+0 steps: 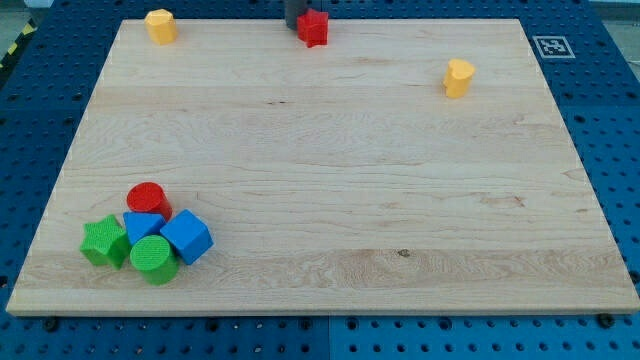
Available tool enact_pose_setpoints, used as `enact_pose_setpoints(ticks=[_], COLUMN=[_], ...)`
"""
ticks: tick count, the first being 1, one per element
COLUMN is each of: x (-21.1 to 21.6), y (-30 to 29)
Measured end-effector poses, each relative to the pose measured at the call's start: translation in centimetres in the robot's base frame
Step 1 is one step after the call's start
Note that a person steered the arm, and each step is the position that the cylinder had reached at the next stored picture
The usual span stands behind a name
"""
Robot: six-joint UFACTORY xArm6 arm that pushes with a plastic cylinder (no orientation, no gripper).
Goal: Move your arm to bottom left
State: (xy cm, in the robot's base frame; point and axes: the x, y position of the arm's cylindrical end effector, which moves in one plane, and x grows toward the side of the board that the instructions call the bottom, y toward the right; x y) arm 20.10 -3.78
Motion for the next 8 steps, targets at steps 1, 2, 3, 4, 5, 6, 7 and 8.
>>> enact_pose_setpoints(ticks=[1,2,3,4,5,6,7,8], x=[0.1,-0.8,0.8,2.8,5.4,8.8,8.9,8.9], y=[-1.4,-5.8,-9.6,-7.6,-2.8,0.8,0.8,0.7])
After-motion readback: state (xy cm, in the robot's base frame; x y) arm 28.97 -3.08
